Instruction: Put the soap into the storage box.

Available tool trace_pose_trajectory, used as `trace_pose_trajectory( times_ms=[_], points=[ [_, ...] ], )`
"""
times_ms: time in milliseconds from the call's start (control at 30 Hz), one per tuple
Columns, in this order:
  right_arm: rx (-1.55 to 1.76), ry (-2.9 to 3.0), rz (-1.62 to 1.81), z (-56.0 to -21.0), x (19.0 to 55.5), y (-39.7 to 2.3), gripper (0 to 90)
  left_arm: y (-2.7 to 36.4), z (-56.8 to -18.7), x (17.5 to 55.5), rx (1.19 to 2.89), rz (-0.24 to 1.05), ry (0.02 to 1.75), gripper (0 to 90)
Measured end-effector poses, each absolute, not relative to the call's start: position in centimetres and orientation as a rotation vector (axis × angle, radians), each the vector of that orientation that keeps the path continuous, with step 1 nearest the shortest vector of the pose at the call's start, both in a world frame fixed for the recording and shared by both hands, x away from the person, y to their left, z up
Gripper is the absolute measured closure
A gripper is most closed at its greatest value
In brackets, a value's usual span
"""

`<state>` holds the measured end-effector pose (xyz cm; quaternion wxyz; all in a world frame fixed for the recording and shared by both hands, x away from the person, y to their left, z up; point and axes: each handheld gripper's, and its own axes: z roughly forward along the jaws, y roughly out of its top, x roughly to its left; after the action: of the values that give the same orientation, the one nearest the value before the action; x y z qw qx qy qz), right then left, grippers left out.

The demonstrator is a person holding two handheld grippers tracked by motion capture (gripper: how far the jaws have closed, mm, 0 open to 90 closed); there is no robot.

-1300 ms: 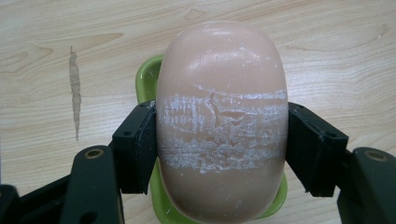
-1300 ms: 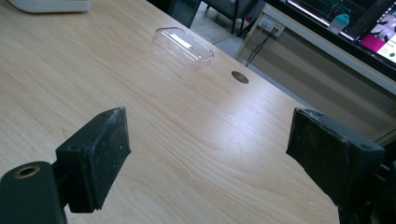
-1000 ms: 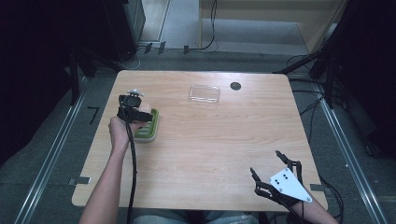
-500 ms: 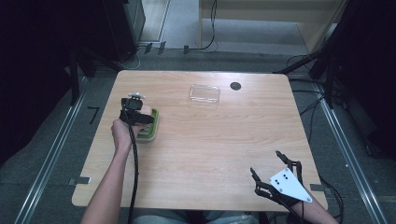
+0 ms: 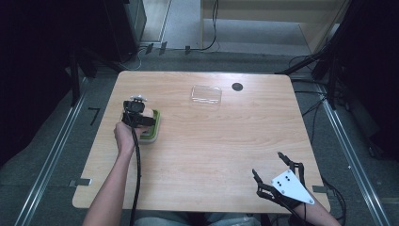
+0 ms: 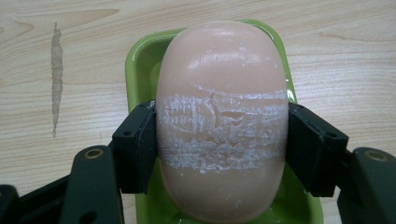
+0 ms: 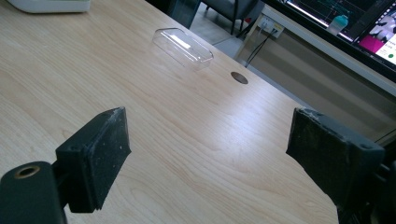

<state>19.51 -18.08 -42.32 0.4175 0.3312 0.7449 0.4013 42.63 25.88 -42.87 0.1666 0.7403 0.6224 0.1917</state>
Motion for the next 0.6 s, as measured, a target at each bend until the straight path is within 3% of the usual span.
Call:
trace_pose_trajectory(
  times_ms=[600],
  points=[
    [0.826, 1.871, 1.006, -42.33, 19.48, -18.07, 13.1, 25.83, -43.82, 42.77, 2.102, 0.549, 1.794, 33.7]
  ],
)
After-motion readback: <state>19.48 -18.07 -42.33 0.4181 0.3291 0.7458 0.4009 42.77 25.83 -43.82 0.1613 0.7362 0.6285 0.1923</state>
